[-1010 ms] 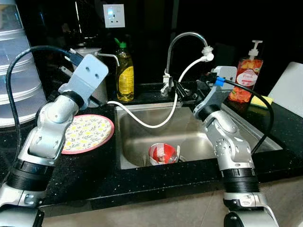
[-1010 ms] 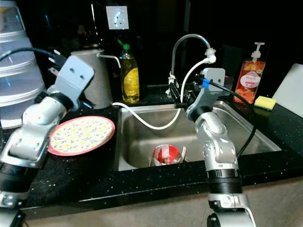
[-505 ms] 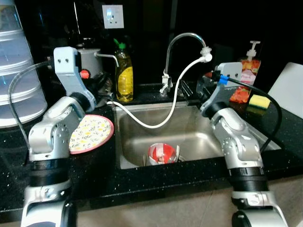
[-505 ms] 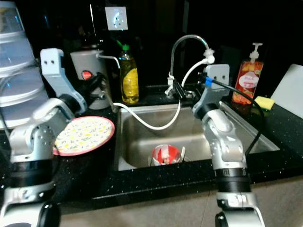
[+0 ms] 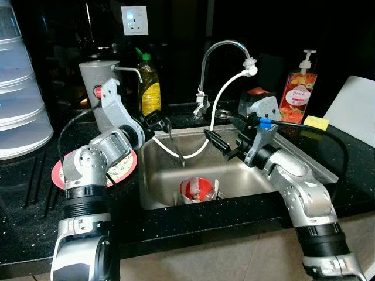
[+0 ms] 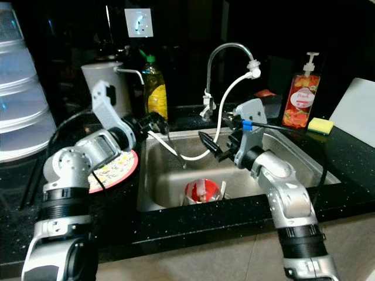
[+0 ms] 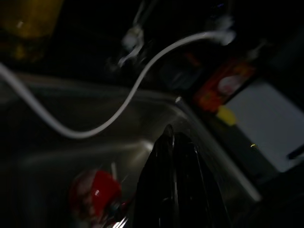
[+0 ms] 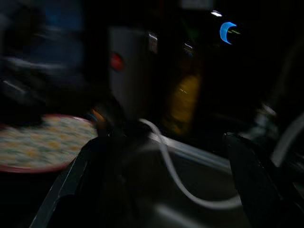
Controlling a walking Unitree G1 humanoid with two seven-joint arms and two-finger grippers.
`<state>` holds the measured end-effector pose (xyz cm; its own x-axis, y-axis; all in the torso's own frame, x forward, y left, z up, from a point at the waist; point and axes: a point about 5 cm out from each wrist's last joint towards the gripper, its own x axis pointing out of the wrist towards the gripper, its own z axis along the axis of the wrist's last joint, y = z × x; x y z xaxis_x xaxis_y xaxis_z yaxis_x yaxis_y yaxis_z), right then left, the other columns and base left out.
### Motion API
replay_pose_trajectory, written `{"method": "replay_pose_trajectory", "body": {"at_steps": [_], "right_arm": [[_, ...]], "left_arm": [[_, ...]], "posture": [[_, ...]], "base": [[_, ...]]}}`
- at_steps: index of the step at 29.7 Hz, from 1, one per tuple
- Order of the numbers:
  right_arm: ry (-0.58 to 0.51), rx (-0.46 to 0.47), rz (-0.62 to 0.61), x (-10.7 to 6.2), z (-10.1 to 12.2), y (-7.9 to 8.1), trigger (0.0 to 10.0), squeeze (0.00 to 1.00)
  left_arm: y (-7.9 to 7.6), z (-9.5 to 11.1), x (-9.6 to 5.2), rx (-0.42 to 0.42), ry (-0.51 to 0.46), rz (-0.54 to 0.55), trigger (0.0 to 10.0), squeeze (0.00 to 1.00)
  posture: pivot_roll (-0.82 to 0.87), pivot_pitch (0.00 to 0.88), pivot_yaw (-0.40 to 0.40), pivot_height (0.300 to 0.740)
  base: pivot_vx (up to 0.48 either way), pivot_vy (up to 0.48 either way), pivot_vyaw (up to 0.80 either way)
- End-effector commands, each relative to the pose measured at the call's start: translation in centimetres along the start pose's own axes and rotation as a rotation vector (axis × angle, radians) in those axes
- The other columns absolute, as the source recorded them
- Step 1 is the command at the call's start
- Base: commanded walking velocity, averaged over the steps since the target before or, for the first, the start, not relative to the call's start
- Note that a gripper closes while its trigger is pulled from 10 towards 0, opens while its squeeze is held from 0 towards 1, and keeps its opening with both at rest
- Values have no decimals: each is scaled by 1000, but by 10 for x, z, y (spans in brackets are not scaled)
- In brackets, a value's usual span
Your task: Kitchen organization
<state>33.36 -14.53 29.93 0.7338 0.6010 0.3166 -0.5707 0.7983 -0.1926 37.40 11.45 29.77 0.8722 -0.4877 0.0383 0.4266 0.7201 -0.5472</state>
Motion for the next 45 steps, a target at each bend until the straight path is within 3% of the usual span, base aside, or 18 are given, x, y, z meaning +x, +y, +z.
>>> {"method": "replay_pose_trajectory", "body": {"at_steps": [1,4,10,12,13,22,26,27,28,30,32,34,36,38,40,41,42,45], "right_arm": [[-7,27,29,-1,0,6,10000,0],[41,28,6,-1,-11,8,10000,0],[32,29,37,0,-8,12,10000,0],[26,29,53,0,-7,15,10000,0],[24,29,59,0,-7,16,10000,0],[1,42,84,-1,-3,21,10000,0],[-9,48,87,0,-2,22,10000,0],[-13,50,89,1,-1,22,10000,0],[-17,53,91,1,0,23,10000,0],[-19,55,91,1,0,23,10000,0],[-23,62,90,1,1,23,10000,0],[-22,65,88,0,0,22,10000,0],[-21,65,87,0,0,22,10000,0],[-22,65,85,0,0,21,10000,0],[-25,67,81,-1,0,20,10000,0],[-28,72,77,-1,0,20,10000,0],[-30,78,72,-2,0,20,10000,0],[-29,82,73,-2,-1,20,10000,0]], "left_arm": [[0,-18,6,-14,76,22,10000,0],[13,-66,14,-42,247,117,10000,0],[18,-76,14,-53,272,133,10000,0],[23,-83,13,-57,282,155,10000,486],[25,-84,12,-56,279,168,10000,1000],[16,-36,5,38,54,116,10000,1000],[12,-14,-1,116,-31,105,10000,1000],[11,-5,-5,203,-63,123,10000,1000],[11,3,-9,292,-87,160,10000,0],[12,8,-11,349,-100,187,10000,0],[18,13,-18,719,-47,298,10000,0],[21,10,-24,915,23,299,10000,0],[21,8,-28,943,52,277,10000,0],[23,4,-40,1056,108,217,10000,0],[23,0,-52,1154,160,158,8706,0],[25,0,-58,1190,184,150,8863,0],[29,2,-69,1228,225,158,10000,0],[33,2,-75,1247,261,152,10000,0]], "posture": [[-51,0,4,740],[-54,0,2,740],[-56,0,0,740],[-58,0,-5,740],[-58,0,-5,740],[-49,0,-11,740],[-45,0,-10,740],[-44,0,-9,740],[-44,0,-9,740],[-42,0,-9,740],[-35,0,-13,740],[-33,0,-14,740],[-33,0,-14,740],[-28,0,-15,740],[-24,0,-15,740],[-20,0,-16,740],[-16,0,-17,740],[-8,0,-17,740]], "base": [[0,0,0],[0,0,0],[0,0,0],[0,0,0],[0,0,0],[0,0,0],[0,0,0],[0,0,0],[0,0,0],[0,0,0],[0,0,0],[0,0,0],[0,0,0],[0,0,0],[0,0,0],[0,0,0],[0,0,0],[0,0,0]]}}
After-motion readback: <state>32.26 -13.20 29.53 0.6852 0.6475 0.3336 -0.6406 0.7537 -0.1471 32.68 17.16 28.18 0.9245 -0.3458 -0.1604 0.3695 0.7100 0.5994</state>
